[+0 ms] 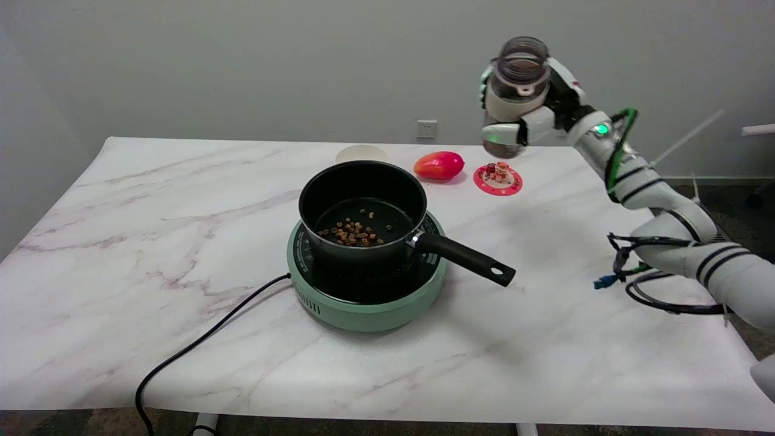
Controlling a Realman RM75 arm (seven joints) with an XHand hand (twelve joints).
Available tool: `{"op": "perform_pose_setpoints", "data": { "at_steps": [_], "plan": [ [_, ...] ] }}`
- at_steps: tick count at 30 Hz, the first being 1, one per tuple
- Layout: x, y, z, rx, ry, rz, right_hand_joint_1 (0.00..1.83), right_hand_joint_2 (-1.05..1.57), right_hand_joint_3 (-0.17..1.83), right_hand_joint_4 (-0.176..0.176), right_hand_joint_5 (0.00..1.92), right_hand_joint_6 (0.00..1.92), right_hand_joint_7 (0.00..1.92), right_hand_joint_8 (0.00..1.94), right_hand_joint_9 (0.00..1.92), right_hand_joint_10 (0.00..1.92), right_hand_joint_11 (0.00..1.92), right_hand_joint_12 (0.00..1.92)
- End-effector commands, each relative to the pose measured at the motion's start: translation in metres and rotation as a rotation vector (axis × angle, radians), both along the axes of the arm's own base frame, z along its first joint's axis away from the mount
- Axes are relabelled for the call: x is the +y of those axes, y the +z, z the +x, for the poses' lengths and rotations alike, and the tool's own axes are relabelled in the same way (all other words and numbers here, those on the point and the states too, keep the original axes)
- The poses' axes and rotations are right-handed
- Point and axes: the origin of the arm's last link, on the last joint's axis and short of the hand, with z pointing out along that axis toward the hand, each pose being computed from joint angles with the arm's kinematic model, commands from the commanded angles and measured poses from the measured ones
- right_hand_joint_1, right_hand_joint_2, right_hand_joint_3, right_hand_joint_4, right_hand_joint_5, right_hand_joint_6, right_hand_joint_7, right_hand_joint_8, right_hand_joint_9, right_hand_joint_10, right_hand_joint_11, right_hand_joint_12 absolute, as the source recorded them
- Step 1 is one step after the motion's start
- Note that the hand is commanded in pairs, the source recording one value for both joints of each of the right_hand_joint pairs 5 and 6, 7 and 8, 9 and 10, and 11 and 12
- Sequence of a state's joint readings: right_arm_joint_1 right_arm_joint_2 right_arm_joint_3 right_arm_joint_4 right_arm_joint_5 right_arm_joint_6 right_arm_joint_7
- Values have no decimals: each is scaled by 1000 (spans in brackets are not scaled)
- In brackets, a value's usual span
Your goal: Pour the contents of the bottle into the soup pot.
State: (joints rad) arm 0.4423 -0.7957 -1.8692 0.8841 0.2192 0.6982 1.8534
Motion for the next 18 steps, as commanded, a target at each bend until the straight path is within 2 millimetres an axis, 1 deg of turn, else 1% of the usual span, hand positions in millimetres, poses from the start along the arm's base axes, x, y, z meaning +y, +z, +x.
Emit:
{"op": "perform_pose_setpoints", "data": {
  "at_steps": [1, 2, 6, 7, 10, 12, 16, 18],
  "plan": [
    [-61, -142, 68, 427, 24, 127, 1560, 470, 795, 0, 1542, 1542, 1573, 1573, 1185, 1185, 1000, 1000],
    [-62, -144, 70, 441, 25, 122, 1565, 430, 832, 0, 1521, 1521, 1565, 1565, 1176, 1176, 986, 986],
    [-63, -150, 76, 612, 41, 71, 1584, 233, 1032, 0, 1421, 1421, 1519, 1519, 1137, 1137, 919, 919],
    [-62, -151, 77, 640, 47, 63, 1586, 215, 1050, 0, 1415, 1415, 1515, 1515, 1135, 1135, 912, 912],
    [-55, -153, 83, 755, 68, 12, 1593, 149, 1116, 0, 1390, 1390, 1499, 1499, 1125, 1125, 888, 888],
    [-46, -157, 90, 834, 99, -19, 1595, 119, 1155, 0, 1370, 1370, 1493, 1493, 1116, 1116, 879, 879],
    [-33, -161, 94, 951, 123, -82, 1600, 73, 1214, 0, 1343, 1343, 1477, 1477, 1100, 1100, 863, 863],
    [-26, -163, 97, 1042, 145, -128, 1601, 59, 1238, 0, 1328, 1328, 1473, 1473, 1095, 1095, 852, 852]
  ]
}}
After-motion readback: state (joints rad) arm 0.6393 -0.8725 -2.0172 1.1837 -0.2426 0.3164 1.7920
